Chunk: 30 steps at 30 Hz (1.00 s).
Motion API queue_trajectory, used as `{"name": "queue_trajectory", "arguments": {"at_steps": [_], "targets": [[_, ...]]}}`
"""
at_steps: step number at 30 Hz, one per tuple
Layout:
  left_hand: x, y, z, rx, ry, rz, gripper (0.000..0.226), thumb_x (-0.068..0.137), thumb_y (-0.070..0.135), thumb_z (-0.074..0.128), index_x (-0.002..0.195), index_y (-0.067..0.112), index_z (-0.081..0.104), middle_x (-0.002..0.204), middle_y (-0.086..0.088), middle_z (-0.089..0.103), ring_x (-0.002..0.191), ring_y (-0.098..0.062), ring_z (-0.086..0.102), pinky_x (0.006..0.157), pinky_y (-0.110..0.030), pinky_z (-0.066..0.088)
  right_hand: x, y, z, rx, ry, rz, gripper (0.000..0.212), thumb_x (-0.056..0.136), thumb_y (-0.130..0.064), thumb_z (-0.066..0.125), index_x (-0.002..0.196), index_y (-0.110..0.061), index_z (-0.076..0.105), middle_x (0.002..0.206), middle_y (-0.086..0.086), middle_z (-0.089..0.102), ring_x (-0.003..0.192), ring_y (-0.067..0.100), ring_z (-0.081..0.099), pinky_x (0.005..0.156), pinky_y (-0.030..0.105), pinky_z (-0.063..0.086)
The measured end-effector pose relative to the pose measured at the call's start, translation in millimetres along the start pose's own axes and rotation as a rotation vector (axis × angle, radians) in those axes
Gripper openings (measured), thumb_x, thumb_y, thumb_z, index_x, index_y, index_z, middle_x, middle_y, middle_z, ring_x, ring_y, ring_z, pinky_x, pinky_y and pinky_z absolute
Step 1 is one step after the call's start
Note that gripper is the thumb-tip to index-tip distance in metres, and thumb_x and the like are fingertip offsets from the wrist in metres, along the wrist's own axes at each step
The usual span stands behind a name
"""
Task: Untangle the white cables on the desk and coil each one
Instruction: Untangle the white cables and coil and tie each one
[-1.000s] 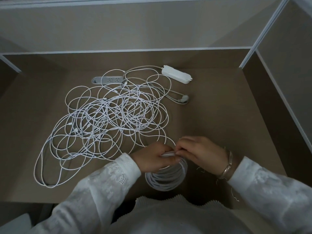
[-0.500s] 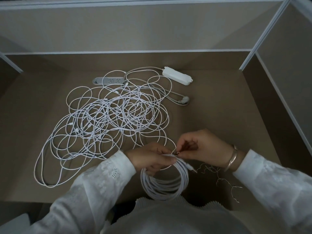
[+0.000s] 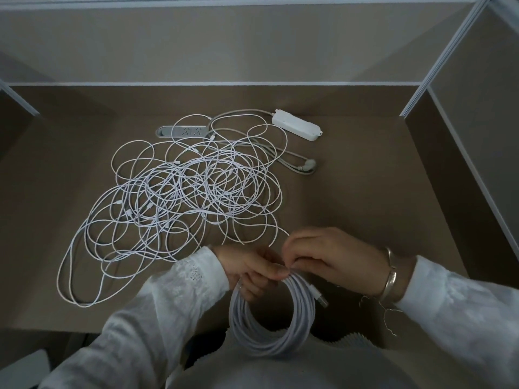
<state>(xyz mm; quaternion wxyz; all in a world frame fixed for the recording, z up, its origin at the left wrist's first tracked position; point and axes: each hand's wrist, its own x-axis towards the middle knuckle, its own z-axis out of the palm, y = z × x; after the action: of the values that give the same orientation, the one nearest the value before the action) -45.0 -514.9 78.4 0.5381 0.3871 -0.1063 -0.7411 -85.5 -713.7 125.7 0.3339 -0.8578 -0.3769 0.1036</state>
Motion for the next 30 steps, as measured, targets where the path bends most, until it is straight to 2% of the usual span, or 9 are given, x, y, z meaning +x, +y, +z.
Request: {"name": "queue_trajectory", "arguments": {"at_steps": [4, 8, 13, 15, 18, 21, 24, 26, 30], "targets": [[-1.3, 0.0, -1.1, 0.046, -0.018, -0.011, 0.037, 0.077, 0.039, 0.077, 0.060, 0.022, 0.049, 0.045, 0.008, 0.024, 0.036, -0.005, 0.017, 0.037, -0.011, 0.021, 6.2, -3.7, -6.3, 0.008, -0.075, -0.006, 0.008, 0.089, -0.017, 0.059, 0.087, -0.012, 0.066, 0.087, -0.003, 0.061, 0.079, 0.005, 0.055, 0.072, 0.020, 0.044], [-3.6, 4.4, -2.0, 0.116, 0.080, -0.007, 0.046, 0.076, 0.034, 0.080, 0.067, 0.012, 0.040, 0.044, 0.009, 0.032, 0.033, -0.001, 0.025, 0.039, -0.015, 0.018, 12.7, -4.1, -15.3, 0.012, -0.123, 0.013, 0.010, 0.086, -0.019, 0.061, 0.086, -0.012, 0.068, 0.084, -0.003, 0.061, 0.077, 0.004, 0.054, 0.071, 0.012, 0.040], [0.4, 10.6, 12.9, 0.311, 0.461, 0.083, 0.027, 0.081, 0.023, 0.069, 0.064, 0.008, 0.054, 0.044, 0.001, 0.032, 0.036, -0.009, 0.027, 0.042, -0.019, 0.019, 16.7, -0.2, -13.3, -0.094, -0.117, 0.083, 0.012, 0.086, -0.021, 0.057, 0.085, -0.013, 0.065, 0.080, -0.010, 0.048, 0.072, 0.003, 0.045, 0.066, 0.014, 0.035], [5.2, 12.7, 17.9, 0.561, 0.716, 0.134, 0.035, 0.079, 0.029, 0.072, 0.072, -0.003, 0.059, 0.049, -0.007, 0.043, 0.040, -0.015, 0.039, 0.043, -0.020, 0.032, 16.5, 4.1, -7.9, -0.160, -0.076, 0.162, 0.008, 0.089, -0.019, 0.057, 0.086, -0.014, 0.062, 0.081, -0.014, 0.040, 0.072, 0.001, 0.039, 0.064, 0.015, 0.030], [15.4, 14.4, 21.8, 0.958, 1.056, 0.227, 0.032, 0.083, 0.040, 0.064, 0.072, 0.010, 0.065, 0.060, -0.005, 0.058, 0.053, -0.008, 0.052, 0.052, -0.019, 0.035, 17.1, 8.0, 2.0, -0.197, 0.069, 0.314, 0.004, 0.089, -0.014, 0.057, 0.087, -0.013, 0.061, 0.082, -0.009, 0.045, 0.076, 0.014, 0.051, 0.069, 0.025, 0.037], [27.2, 8.5, 24.5, 1.192, 1.290, 0.256, 0.027, 0.088, 0.039, 0.055, 0.089, 0.015, 0.066, 0.079, -0.008, 0.068, 0.078, -0.026, 0.064, 0.061, -0.029, 0.038, 23.5, 10.9, 10.6, -0.047, 0.266, 0.558, 0.006, 0.083, -0.009, 0.061, 0.081, -0.013, 0.066, 0.074, -0.003, 0.060, 0.072, 0.015, 0.057, 0.068, 0.023, 0.040], [31.3, 3.6, 25.2, 1.491, 1.515, 0.465, 0.019, 0.084, 0.023, 0.058, 0.099, 0.019, 0.068, 0.083, -0.005, 0.071, 0.078, -0.030, 0.068, 0.061, -0.030, 0.050, 31.9, 13.9, 20.4, 0.516, 0.452, 0.857, 0.017, 0.082, -0.005, 0.067, 0.069, -0.014, 0.064, 0.059, -0.001, 0.061, 0.053, 0.010, 0.057, 0.055, 0.020, 0.046], [29.8, 5.6, 24.8, 1.438, 1.532, 0.514, 0.017, 0.086, 0.023, 0.056, 0.096, 0.016, 0.068, 0.081, -0.008, 0.071, 0.076, -0.033, 0.067, 0.059, -0.031, 0.048, 34.0, 14.8, 23.3, 0.833, 0.520, 0.928, 0.013, 0.082, 0.001, 0.067, 0.072, -0.006, 0.065, 0.059, 0.007, 0.061, 0.047, 0.009, 0.056, 0.048, 0.018, 0.047], [30.9, -1.1, 7.9, 1.242, 1.418, 0.312, 0.029, 0.093, 0.038, 0.055, 0.085, 0.011, 0.063, 0.085, -0.013, 0.068, 0.086, -0.035, 0.064, 0.063, -0.031, 0.036, 26.8, 19.8, 16.6, 0.780, 0.391, 0.873, 0.010, 0.088, 0.000, 0.059, 0.080, -0.002, 0.066, 0.068, 0.011, 0.066, 0.051, 0.010, 0.061, 0.053, 0.020, 0.052]]}}
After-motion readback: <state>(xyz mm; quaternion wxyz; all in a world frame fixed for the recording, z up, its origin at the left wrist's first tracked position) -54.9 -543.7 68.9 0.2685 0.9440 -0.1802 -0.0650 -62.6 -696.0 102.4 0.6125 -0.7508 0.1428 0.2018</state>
